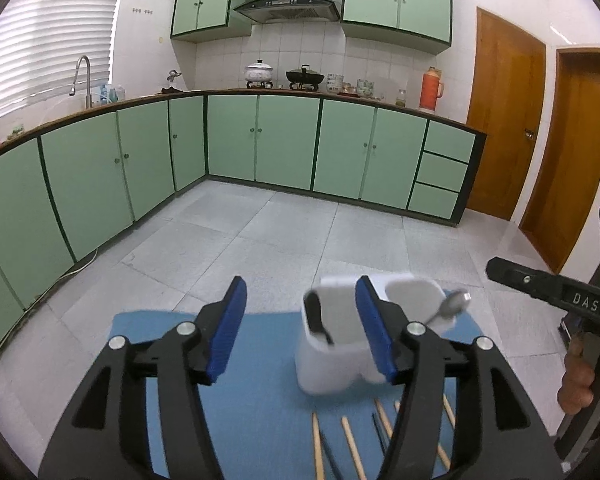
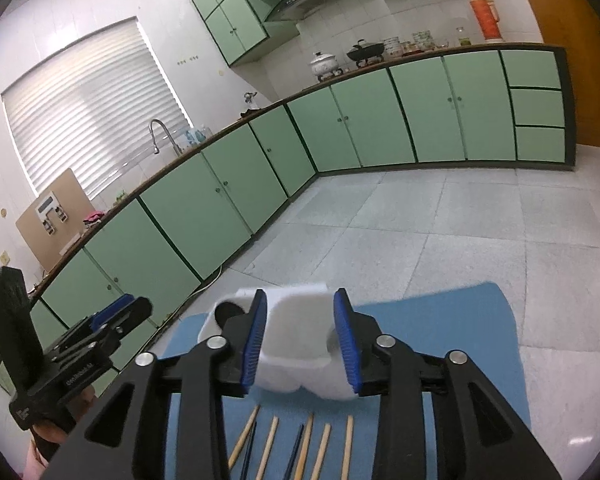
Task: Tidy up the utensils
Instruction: 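Open both tools and pull them back from the holder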
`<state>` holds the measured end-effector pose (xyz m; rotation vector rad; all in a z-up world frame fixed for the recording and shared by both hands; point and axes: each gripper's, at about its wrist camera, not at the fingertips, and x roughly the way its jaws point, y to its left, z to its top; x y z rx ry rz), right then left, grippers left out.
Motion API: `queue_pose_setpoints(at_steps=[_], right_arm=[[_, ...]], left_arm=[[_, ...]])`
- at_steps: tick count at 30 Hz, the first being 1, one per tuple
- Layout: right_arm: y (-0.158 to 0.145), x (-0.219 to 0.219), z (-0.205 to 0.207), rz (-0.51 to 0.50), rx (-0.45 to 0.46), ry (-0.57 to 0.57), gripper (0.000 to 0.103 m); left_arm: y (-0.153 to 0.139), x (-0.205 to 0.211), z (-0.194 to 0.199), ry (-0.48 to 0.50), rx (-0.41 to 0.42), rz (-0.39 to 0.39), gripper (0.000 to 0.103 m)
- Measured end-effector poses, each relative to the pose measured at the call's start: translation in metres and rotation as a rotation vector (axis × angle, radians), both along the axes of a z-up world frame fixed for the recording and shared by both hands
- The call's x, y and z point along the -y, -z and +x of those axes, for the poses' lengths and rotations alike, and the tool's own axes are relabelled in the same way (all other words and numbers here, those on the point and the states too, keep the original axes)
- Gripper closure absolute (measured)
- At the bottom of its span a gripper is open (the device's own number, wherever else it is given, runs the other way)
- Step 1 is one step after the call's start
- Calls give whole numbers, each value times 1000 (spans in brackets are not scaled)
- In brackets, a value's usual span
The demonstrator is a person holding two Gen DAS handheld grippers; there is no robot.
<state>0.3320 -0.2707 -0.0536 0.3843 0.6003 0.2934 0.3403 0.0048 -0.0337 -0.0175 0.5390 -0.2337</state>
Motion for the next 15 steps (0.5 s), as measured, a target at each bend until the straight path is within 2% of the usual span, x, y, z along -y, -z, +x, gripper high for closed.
queue_pose_setpoints(at_steps=[4,5,7,9,10,12,15], right_arm=[[17,4,-40,-28,-22,30,59],[23,5,-51,-35,-31,38,53],[38,6,-77,-57,-57,59,46],[54,5,-102,-88,-84,83,26],[61,7,-114,-100,-100,98,21],[74,7,-136,-114,-132,119,11],[91,5,-162,-124,-190,124,6]], left_arm=[[11,-7,-36,5,-20,29,35],[16,-9,-47,7,-30,42,29],[26,-12,-65,13,-56,58,25],[41,-17,-84,24,-98,80,19],[51,-19,-95,23,-121,99,15],[65,-23,-111,25,-162,119,14],[87,-30,-131,25,-244,119,13]])
